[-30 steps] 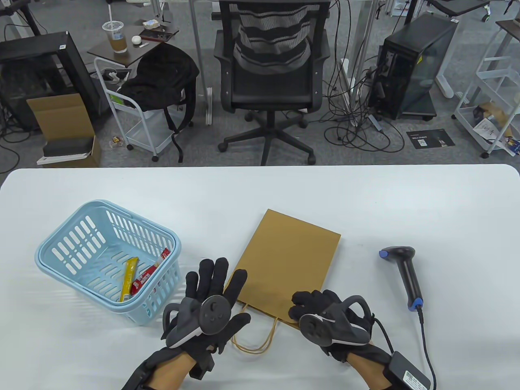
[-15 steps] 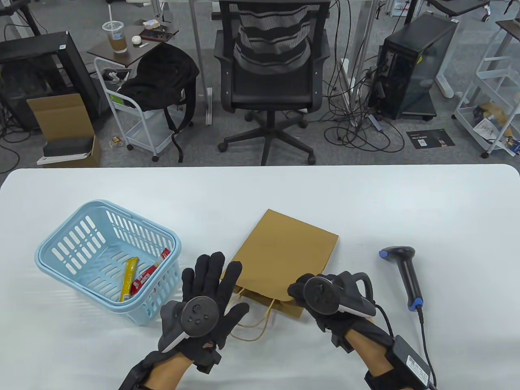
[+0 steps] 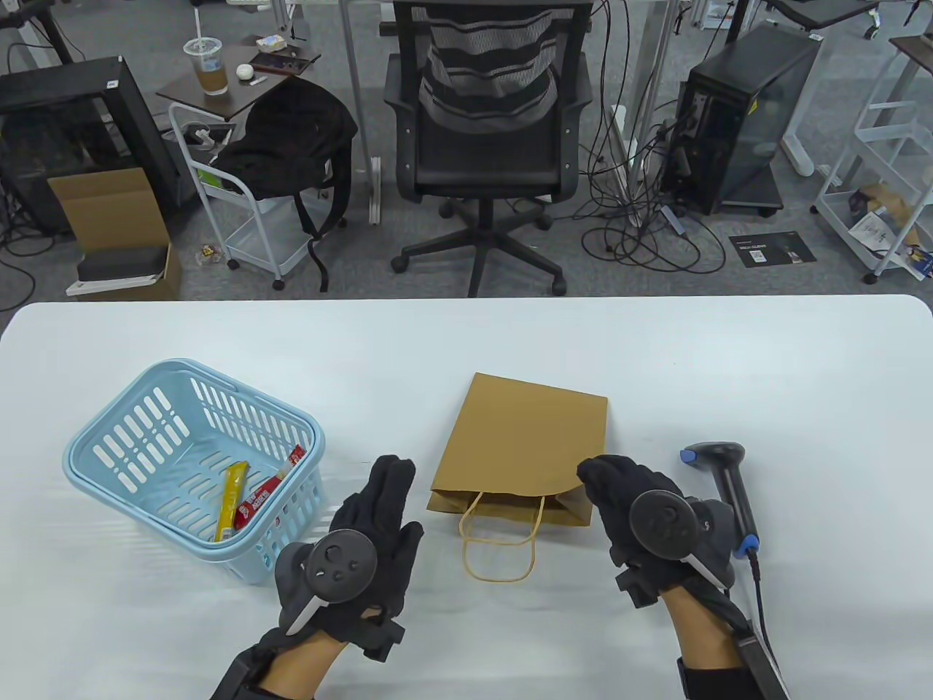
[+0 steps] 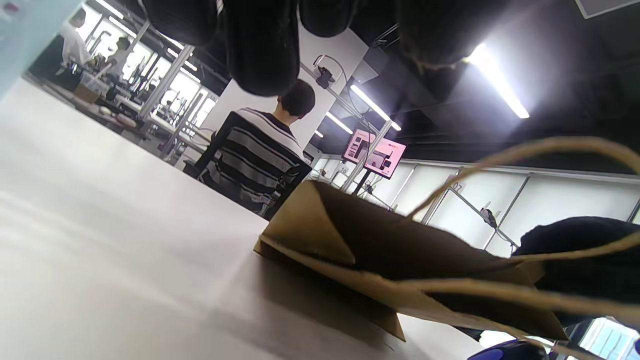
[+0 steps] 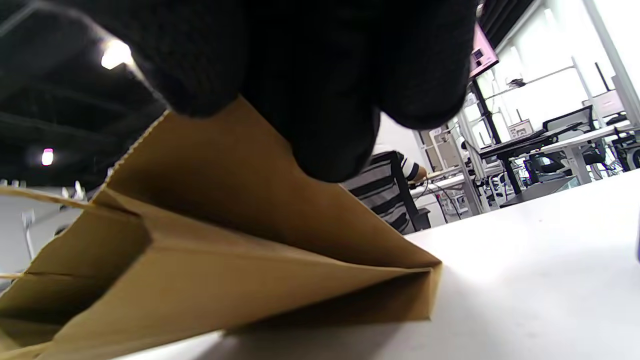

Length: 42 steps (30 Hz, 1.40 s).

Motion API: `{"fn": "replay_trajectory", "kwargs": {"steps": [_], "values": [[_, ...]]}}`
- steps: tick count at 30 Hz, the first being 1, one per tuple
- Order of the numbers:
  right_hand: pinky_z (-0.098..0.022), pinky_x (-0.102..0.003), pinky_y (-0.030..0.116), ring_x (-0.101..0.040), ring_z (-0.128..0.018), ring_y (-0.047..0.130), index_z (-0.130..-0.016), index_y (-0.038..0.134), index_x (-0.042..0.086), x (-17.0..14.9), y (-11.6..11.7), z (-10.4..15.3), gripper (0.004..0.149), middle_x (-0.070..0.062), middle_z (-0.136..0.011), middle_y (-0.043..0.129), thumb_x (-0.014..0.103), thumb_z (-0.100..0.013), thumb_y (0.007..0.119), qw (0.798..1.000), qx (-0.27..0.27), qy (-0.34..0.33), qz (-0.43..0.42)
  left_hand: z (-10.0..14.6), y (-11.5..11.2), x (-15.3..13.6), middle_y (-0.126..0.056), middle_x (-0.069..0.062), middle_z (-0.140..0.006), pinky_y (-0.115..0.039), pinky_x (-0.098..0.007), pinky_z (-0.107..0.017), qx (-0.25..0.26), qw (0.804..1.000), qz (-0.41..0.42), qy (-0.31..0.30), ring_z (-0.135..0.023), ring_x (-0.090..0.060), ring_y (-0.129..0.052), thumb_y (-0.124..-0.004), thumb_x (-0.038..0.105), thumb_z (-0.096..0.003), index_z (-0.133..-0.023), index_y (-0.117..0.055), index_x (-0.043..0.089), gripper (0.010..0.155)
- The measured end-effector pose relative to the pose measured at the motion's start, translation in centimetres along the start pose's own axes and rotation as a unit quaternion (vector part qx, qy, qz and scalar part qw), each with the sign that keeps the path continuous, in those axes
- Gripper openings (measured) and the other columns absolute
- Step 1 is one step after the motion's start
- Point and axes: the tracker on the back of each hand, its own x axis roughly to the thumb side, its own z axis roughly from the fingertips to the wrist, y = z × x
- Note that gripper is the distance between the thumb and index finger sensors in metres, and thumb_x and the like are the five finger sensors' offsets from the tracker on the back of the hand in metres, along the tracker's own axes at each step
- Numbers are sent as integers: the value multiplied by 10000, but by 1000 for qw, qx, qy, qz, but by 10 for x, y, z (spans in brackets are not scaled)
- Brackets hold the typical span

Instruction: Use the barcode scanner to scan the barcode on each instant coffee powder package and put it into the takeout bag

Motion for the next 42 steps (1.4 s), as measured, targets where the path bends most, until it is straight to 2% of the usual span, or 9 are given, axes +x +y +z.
{"fn": "replay_trajectory", "kwargs": {"steps": [5, 13, 16, 21, 29, 42], "values": [[-528, -445, 876, -207, -658, 1077, -848, 852, 352, -4, -12, 3, 397, -26, -835, 979, 372, -451, 842, 999, -43, 11, -22, -1, -1, -2, -320, 99, -1213, -500, -514, -855, 5, 1000, 4, 6, -1113, -228, -645, -684, 528, -477, -1080, -160, 432, 804], [-521, -441, 874, -202, -638, 1075, -853, 845, 342, -11, -21, 6, 399, -27, -819, 976, 382, -456, 833, 996, -73, 23, -48, -2, -4, -6, -480, 121, -1175, -522, -508, -850, -2, 1000, 3, 20, -1103, -209, -677, -762, 513, -463, -1055, -401, 443, 697], [-521, -441, 872, -204, -637, 1073, -855, 842, 342, -9, -23, 6, 398, -27, -821, 972, 386, -460, 825, 995, -79, 20, -51, -2, -7, -5, -529, 131, -1163, -526, -510, -852, -11, 1000, -5, 12, -1106, -203, -686, -805, 513, -450, -1063, -439, 443, 717], [-518, -438, 872, -201, -629, 1072, -854, 840, 342, -5, -29, 9, 398, -25, -816, 972, 390, -460, 823, 994, -94, 13, -60, 0, -9, -3, -493, 124, -1181, -491, -519, -865, -5, 1000, -18, -7, -1137, -215, -625, -854, 514, -433, -1046, -539, 466, 691], [-522, -437, 866, -196, -623, 1070, -857, 834, 343, -1, -33, 10, 400, -20, -816, 970, 391, -459, 818, 992, -102, 1, -74, 1, -9, -2, -397, 116, -1206, -435, -525, -881, 12, 1000, -10, -24, -1168, -218, -540, -884, 519, -417, -1038, -557, 483, 703], [-537, -434, 856, -186, -624, 1063, -857, 822, 345, 5, -40, 14, 402, -12, -819, 963, 394, -459, 806, 986, -134, -18, -102, 1, -13, -1, -350, 125, -1215, -404, -522, -892, -2, 999, 1, -54, -1181, -211, -495, -906, 478, -415, -953, -723, 489, 568]]}}
